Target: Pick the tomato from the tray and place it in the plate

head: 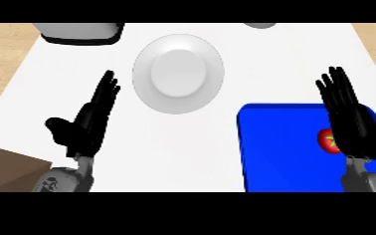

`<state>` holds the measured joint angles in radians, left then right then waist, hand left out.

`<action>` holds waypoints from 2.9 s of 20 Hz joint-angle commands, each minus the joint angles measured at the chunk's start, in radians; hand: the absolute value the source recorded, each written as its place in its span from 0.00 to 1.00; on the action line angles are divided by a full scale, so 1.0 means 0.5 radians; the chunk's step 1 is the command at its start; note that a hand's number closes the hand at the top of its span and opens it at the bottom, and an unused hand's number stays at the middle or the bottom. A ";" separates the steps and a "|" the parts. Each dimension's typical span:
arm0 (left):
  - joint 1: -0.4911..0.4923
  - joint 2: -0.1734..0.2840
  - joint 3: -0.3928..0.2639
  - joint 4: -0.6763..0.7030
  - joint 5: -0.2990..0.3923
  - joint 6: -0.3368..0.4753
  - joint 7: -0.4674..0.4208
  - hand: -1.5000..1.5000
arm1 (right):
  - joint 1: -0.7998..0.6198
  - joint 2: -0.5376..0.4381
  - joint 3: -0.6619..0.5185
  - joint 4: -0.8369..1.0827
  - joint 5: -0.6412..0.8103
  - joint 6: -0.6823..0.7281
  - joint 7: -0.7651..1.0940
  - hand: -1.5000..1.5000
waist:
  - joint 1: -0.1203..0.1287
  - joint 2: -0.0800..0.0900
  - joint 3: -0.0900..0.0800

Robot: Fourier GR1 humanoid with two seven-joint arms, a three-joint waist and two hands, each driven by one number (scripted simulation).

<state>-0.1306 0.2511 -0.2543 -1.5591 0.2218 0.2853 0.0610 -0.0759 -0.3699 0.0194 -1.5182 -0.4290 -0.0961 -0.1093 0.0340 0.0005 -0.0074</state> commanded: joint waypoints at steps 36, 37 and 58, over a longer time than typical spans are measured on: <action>-0.223 0.367 0.366 -0.078 -0.058 -0.395 -0.004 0.50 | -0.295 -0.884 0.437 -0.207 1.155 0.276 1.560 0.00 | -0.054 -0.011 0.003; -0.302 0.373 0.374 -0.071 -0.042 -0.400 0.063 0.50 | -0.252 -0.906 0.464 -0.200 1.132 0.354 1.584 0.00 | -0.075 -0.007 0.007; -0.211 0.305 0.589 -0.125 -0.105 -0.607 0.060 0.50 | -0.347 -0.687 0.359 0.103 1.352 0.987 1.971 0.00 | -0.064 -0.002 0.015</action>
<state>-0.2647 0.3934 0.0026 -1.6032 0.1598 0.0240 0.1005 -0.2656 -0.7345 0.2190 -1.4826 0.2019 0.3646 0.8669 0.0016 0.0001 0.0000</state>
